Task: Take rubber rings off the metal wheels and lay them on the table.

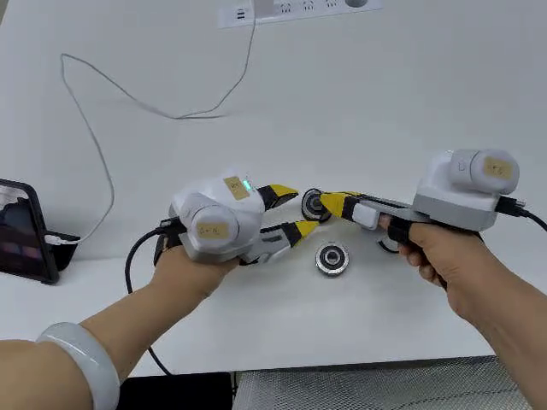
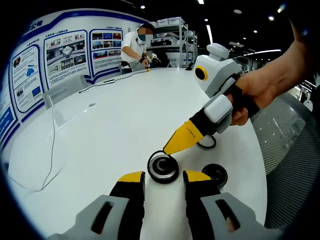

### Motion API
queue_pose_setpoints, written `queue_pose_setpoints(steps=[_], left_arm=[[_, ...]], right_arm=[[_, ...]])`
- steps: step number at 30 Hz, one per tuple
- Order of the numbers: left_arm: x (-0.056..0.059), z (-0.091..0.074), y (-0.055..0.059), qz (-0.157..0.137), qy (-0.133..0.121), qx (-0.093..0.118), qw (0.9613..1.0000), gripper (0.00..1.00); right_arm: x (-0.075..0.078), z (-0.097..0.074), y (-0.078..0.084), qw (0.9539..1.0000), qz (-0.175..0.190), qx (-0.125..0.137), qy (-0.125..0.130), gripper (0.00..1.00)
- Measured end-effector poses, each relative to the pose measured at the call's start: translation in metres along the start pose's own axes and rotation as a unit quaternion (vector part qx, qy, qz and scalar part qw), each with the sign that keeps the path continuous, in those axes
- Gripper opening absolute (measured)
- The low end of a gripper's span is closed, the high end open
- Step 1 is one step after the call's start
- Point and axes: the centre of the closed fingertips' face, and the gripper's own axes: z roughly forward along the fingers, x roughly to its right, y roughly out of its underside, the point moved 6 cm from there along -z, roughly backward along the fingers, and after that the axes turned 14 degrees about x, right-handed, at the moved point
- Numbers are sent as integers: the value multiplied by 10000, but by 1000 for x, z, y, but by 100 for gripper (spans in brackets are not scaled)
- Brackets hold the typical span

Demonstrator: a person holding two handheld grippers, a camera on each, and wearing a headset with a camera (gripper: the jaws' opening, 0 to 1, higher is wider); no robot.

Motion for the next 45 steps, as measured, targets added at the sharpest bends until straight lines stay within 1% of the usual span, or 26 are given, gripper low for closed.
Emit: queue_pose_setpoints(steps=[5,7,11,16,21,26,29,31,36,41,43,45], left_arm=[[0,-2,1,-22,-39,1,10000,35],[-1,-3,1,-30,-67,-2,10000,38],[-1,-5,2,-52,-100,-13,9999,41],[-1,-8,4,-52,-102,-20,9999,41],[-1,-11,6,-68,-124,5,9999,43],[-2,-13,7,-74,-158,35,9998,46],[-2,-15,5,-97,-172,114,9997,48],[-1,-15,5,-106,-173,114,9997,49],[0,-19,5,-140,-204,156,9996,52],[1,-24,7,-192,-221,164,9994,54],[1,-25,8,-215,-226,186,9993,55],[2,-26,8,-234,-216,181,9993,55]], right_arm=[[-3,0,-1,10000,20,10,-38,1],[-4,-1,-1,10000,44,24,-60,1],[-6,0,-1,9999,52,27,-94,1],[-11,-1,-3,9998,92,76,-149,1],[-18,-5,-7,9995,150,159,-209,1],[-28,-12,-11,9988,256,272,-324,1],[-33,-18,-12,9986,264,295,-362,1],[-34,-21,-11,9986,255,282,-376,1],[-30,-34,-11,9986,272,305,-327,1],[-19,-54,-11,9988,325,351,-140,1],[-12,-62,-10,9983,429,389,-33,1],[-6,-69,-9,9982,440,392,65,1]])
